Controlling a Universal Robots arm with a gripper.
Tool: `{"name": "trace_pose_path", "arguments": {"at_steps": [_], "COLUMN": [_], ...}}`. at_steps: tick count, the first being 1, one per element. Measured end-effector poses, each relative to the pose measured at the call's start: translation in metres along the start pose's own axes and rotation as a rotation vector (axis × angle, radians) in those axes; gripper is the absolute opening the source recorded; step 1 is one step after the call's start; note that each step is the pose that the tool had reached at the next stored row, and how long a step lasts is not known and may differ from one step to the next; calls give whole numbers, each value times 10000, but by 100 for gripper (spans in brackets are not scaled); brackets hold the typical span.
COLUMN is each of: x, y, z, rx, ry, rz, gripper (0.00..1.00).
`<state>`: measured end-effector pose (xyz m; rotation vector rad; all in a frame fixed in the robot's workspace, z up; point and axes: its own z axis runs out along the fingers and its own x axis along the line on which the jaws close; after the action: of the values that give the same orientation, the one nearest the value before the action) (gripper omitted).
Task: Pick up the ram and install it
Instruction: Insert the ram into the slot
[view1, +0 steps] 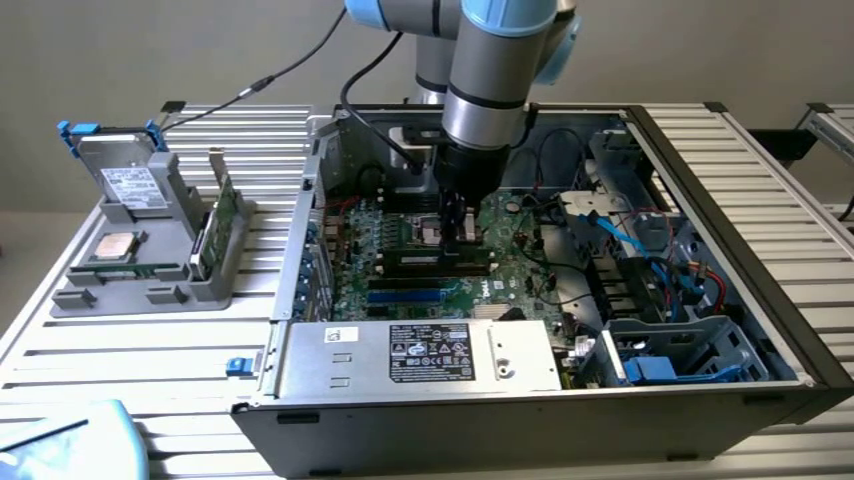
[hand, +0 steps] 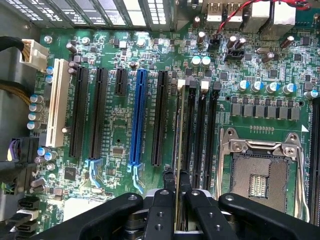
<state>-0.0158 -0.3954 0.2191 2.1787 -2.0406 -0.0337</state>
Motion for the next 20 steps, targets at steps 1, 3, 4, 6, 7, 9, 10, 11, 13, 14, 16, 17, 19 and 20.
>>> {"name": "trace_pose_path", "arguments": {"at_steps": [1, 3, 4, 6, 7, 9, 10, 11, 13, 14, 16, 17, 19, 20], "x": [4, 9, 11, 15, 15, 16, 16, 16, 16, 15, 15, 15, 14, 14], "y": [0, 1, 1, 1, 0, -1, -4, -6, -7, -7, -8, -8, -9, -10], "z": [0, 1, 1, 2, 2, 4, 5, 7, 10, 13, 18, 21, 27, 30], "rx": [0, -1, -2, -3, -3, -4, -3, -3, -3, -3, -3, -3, -3, -3], "ry": [0, 1, -1, -1, 1, 1, 1, 1, 1, 0, 0, 0, 1, 1], "rz": [-1, 0, 0, -1, 0, 0, -1, -3, -1, -1, -1, -1, -2, -2], "gripper": [14, 14, 14, 14, 14, 14, 14, 14, 14, 14, 14, 14, 14, 14]}}
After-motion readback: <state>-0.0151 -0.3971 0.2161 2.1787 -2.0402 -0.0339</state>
